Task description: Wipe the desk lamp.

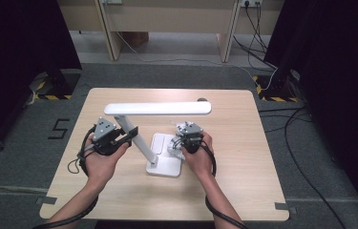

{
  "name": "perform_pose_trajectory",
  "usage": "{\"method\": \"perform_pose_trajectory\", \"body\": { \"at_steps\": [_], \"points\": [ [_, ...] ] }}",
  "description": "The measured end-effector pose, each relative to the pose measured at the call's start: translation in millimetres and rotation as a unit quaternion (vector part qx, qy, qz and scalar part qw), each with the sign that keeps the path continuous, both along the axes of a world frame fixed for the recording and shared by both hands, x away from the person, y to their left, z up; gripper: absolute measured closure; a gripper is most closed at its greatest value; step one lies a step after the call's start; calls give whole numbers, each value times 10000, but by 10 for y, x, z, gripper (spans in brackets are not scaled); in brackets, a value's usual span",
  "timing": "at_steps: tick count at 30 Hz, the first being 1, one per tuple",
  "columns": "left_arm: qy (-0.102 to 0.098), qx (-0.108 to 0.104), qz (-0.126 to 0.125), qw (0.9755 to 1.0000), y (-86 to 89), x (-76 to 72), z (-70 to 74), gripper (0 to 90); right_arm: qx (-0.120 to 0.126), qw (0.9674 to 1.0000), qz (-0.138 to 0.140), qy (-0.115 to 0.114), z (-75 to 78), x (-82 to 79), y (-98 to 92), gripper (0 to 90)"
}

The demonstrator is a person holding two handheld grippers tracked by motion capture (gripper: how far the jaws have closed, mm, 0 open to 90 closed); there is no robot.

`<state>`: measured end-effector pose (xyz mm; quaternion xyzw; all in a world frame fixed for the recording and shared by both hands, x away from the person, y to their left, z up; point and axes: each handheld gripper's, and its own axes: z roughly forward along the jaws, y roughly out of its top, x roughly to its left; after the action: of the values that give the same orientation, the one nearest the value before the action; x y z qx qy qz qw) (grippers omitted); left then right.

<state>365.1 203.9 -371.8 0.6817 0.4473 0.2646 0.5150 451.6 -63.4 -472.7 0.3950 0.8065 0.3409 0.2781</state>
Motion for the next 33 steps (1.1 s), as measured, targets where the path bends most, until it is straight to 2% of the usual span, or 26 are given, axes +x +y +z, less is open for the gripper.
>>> {"method": "perform_pose_trajectory", "body": {
  "at_steps": [7, 11, 18, 22, 33],
  "points": [
    [1, -22, -2, 10000, 2, -8, -2, 671, 257, 9996, 122, -85, 31, 36, 152, 722],
    [6, -10, -5, 10000, 1, -8, -1, 670, 382, 9988, 289, -114, 88, 77, 339, 722],
    [-3, -26, -5, 10000, 2, -9, -4, 670, 402, 9983, 403, -91, 97, 149, 541, 720],
    [-10, -29, -7, 10000, 2, -8, -6, 669, 462, 9981, 396, 64, 37, 198, 647, 719],
    [-7, -35, -8, 10000, 4, -10, -6, 670, 350, 9981, 464, 222, -70, 284, 775, 715]
  ]
}}
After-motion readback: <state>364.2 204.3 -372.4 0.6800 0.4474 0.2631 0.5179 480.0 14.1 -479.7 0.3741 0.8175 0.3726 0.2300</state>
